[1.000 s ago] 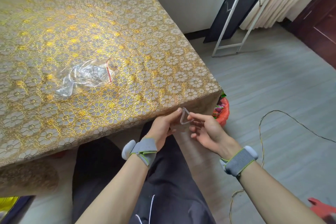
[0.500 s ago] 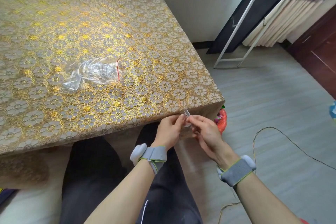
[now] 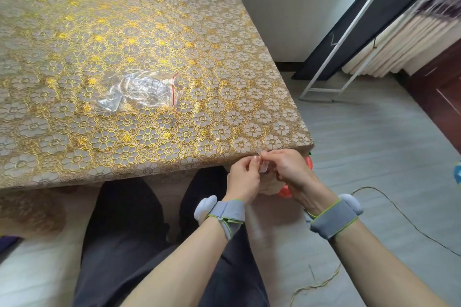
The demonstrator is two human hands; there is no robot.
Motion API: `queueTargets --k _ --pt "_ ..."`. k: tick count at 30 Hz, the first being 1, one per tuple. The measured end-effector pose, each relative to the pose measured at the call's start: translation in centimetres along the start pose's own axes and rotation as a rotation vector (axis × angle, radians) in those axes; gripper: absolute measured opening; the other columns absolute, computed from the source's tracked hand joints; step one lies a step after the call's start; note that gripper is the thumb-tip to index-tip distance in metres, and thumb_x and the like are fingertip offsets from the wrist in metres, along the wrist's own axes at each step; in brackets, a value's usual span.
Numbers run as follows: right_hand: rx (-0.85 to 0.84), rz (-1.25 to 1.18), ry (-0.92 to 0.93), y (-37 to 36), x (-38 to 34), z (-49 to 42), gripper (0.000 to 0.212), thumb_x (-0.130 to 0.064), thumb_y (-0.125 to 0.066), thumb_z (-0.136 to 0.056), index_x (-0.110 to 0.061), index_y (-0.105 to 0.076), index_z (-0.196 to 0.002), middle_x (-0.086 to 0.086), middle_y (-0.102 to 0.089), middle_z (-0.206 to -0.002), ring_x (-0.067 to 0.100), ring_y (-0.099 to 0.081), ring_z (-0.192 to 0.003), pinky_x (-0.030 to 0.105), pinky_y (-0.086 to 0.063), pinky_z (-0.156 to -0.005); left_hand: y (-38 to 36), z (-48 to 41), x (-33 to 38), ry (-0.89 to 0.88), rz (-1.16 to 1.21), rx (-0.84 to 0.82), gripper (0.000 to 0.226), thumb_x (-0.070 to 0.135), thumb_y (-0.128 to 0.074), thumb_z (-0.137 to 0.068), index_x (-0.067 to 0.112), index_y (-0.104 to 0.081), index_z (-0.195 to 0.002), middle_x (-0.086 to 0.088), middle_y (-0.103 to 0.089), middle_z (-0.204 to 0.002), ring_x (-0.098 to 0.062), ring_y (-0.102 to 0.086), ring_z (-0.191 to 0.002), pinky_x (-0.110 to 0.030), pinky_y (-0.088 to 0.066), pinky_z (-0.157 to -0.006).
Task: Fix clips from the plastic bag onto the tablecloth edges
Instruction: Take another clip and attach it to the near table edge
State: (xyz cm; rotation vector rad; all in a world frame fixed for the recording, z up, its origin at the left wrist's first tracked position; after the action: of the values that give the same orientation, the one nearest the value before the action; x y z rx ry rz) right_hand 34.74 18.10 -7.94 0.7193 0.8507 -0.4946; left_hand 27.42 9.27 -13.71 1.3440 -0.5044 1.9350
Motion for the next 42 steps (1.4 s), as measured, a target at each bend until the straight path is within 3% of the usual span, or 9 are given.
queueTargets --k 7,14,19,23,26,29,34,37,42 --pt "-0.024 -0.017 -0.028 -0.1 -1.0 0.1 0.019 -0.014 -0.067 -0.089 -0.007 -0.071 -0.072 0.004 -0.058 -0.062 0.004 -0.044 -0.043 0.016 -0.030 -0.039 -0.2 -0.4 0.2 0.115 -0.074 -0.006 0.040 0.042 -0.040 -0.098 0.018 -0.072 -0.102 -0.004 -0.071 -0.103 -0.028 -0.062 -0.102 -0.037 -0.048 -0.088" --pt "-0.024 0.154 0.141 -1.0 1.1 -0.2 0.027 -0.020 -0.063 -0.096 -0.015 -0.069 -0.070 0.004 -0.068 -0.075 0.014 -0.058 -0.072 0.031 -0.044 -0.070 0.4 0.0 -0.6 0.080 -0.218 0.068 0.035 0.044 -0.038 -0.099 0.020 -0.061 -0.087 -0.011 -0.069 -0.104 -0.036 -0.058 -0.105 -0.044 -0.045 -0.093" --pt "0.013 0.095 0.210 -1.3 2.7 -0.3 0.013 -0.020 -0.065 -0.095 -0.014 -0.072 -0.086 0.014 -0.067 -0.079 0.012 -0.054 -0.074 0.031 -0.046 -0.070 0.7 0.0 -0.8 0.030 -0.304 0.099 0.031 0.037 -0.037 -0.100 0.022 -0.063 -0.103 -0.012 -0.070 -0.108 -0.039 -0.059 -0.107 -0.046 -0.045 -0.093" --pt "0.063 0.123 0.233 -0.8 3.2 -0.2 0.023 -0.047 -0.068 -0.083 -0.025 -0.075 -0.084 0.003 -0.074 -0.087 0.008 -0.062 -0.080 0.036 -0.051 -0.081 0.7 -0.1 -1.0 0.061 -0.090 0.067 0.029 0.034 -0.049 -0.098 0.014 -0.068 -0.109 -0.011 -0.070 -0.110 -0.032 -0.061 -0.107 -0.033 -0.045 -0.086" --pt "0.128 0.276 0.317 0.4 2.3 -0.1 0.007 -0.037 -0.075 -0.084 -0.030 -0.072 -0.084 -0.006 -0.066 -0.085 0.006 -0.060 -0.081 0.027 -0.048 -0.079 1.8 -0.5 -1.1 0.218 0.276 -0.011 0.015 0.025 -0.066 -0.085 0.015 -0.076 -0.090 -0.005 -0.074 -0.095 -0.023 -0.066 -0.096 -0.030 -0.046 -0.079" --pt "0.199 0.419 0.486 1.7 0.4 0.5 0.035 -0.040 -0.072 -0.074 -0.024 -0.067 -0.105 -0.008 -0.056 -0.096 0.007 -0.052 -0.090 0.024 -0.042 -0.083 2.3 -1.2 -0.8 0.363 0.512 -0.020 0.022 0.044 -0.067 -0.078 0.023 -0.073 -0.072 0.000 -0.072 -0.081 -0.020 -0.063 -0.081 -0.033 -0.041 -0.074" --pt "0.054 1.053 0.619 1.2 -1.3 -1.5 0.109 -0.065 -0.072 -0.063 -0.034 -0.023 -0.155 0.002 -0.012 -0.164 0.026 -0.011 -0.150 0.049 -0.014 -0.120 1.7 -1.1 -0.3 0.414 0.575 0.038 0.066 0.051 -0.077 -0.071 0.013 -0.062 -0.123 0.001 -0.070 -0.109 -0.010 -0.065 -0.088 -0.026 -0.045 -0.063" --pt "-0.052 1.211 0.639 0.7 -1.5 -3.2 0.128 -0.085 -0.063 -0.060 -0.033 -0.002 -0.159 0.001 0.013 -0.167 0.024 0.010 -0.154 0.049 0.003 -0.121 2.1 -1.1 -0.3 0.381 0.571 0.040 0.072 0.046 -0.079 -0.072 0.009 -0.058 -0.129 0.000 -0.068 -0.117 -0.007 -0.065 -0.095 -0.024 -0.046 -0.068" --pt "-0.140 1.313 0.684 -0.2 -1.8 -4.6 0.137 -0.096 -0.050 -0.059 -0.023 0.007 -0.160 0.001 0.014 -0.168 0.016 0.013 -0.154 0.045 0.001 -0.125 2.1 -1.2 -0.3 0.370 0.608 0.046 0.058 0.037 -0.078 -0.076 0.008 -0.061 -0.123 0.001 -0.068 -0.116 0.000 -0.062 -0.090 -0.020 -0.043 -0.067"
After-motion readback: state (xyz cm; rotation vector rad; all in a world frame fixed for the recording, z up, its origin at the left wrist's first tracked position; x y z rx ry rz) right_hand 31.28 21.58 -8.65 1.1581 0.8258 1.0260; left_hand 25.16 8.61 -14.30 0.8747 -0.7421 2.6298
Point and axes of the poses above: each hand's wrist, its own z-axis away from the middle knuckle, its own y-axis out of the back of the hand, x = y × z, the point moved 6 cm from there along -z, towards the middle knuckle
